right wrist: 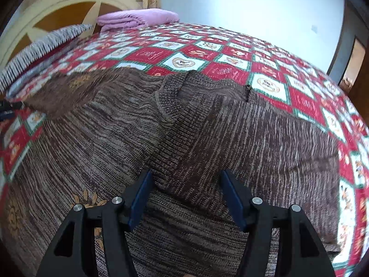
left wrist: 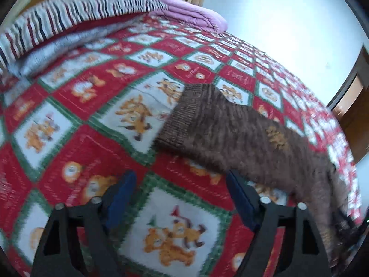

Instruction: Fold small clothes

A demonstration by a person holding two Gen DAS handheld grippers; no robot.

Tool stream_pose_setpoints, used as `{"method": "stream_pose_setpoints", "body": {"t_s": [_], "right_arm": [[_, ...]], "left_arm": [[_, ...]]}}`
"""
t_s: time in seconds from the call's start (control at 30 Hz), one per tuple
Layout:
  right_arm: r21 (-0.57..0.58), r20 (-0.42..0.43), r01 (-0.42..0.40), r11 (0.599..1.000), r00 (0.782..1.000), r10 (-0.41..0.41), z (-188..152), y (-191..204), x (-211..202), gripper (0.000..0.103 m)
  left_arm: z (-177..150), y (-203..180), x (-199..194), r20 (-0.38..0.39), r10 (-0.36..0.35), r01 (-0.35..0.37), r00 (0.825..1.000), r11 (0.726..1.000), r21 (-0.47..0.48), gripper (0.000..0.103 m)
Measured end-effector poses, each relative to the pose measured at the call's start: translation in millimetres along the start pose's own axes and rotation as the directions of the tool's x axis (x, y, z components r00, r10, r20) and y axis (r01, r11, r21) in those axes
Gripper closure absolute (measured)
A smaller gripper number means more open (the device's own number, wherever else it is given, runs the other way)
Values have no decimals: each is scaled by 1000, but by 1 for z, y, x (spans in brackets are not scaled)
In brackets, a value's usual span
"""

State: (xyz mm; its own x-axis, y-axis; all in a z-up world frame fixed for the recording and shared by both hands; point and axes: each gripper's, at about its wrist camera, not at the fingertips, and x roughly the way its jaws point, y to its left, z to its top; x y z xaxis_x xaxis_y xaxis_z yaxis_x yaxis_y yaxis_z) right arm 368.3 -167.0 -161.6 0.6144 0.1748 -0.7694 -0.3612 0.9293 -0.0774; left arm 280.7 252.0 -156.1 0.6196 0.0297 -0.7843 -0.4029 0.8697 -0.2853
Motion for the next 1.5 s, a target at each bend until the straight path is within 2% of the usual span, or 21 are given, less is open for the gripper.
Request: {"method": "stream_pose_setpoints", "body": {"t_s": [0.07,0.2,0.47,0.57,0.6,0.63,0.9,1.1,1.3,1.5], "right_arm": [[-13,7,20,1000,1000,-20,-1,3,-1,38],[-34,15,56,998,998,-55,-2,9,-1,36],[-31,23,64,997,998,-64,-3,8,-2,34],[-31,26,68,997,997,-68,-4,9,-2,34],[-30,27,69,997,997,-68,-4,9,-2,34],[-30,28,69,997,997,-68,-4,9,-2,34],[-29,26,71,997,997,-70,-4,8,-2,32],[15,31,65,998,997,-65,1,-4,-15,31],[9,77,98,995,992,-99,-2,-18,-46,31],[20,92,118,993,989,-119,-16,-41,-77,31]], "left_arm": [[4,3,6,-4,-61,60,998,996,-70,26],[9,4,13,21,-120,122,993,980,-155,29],[24,7,30,75,-115,128,991,971,-204,35],[26,6,32,91,-71,87,993,979,-185,58],[27,6,33,90,-69,85,993,980,-182,82],[29,8,36,76,-84,97,994,979,-182,95],[36,11,23,98,-77,92,992,981,-170,95],[46,-4,9,116,-76,92,990,986,-137,95],[61,-30,-12,156,-90,104,984,991,-87,95],[72,-80,-33,200,-122,125,972,992,-1,95]]}}
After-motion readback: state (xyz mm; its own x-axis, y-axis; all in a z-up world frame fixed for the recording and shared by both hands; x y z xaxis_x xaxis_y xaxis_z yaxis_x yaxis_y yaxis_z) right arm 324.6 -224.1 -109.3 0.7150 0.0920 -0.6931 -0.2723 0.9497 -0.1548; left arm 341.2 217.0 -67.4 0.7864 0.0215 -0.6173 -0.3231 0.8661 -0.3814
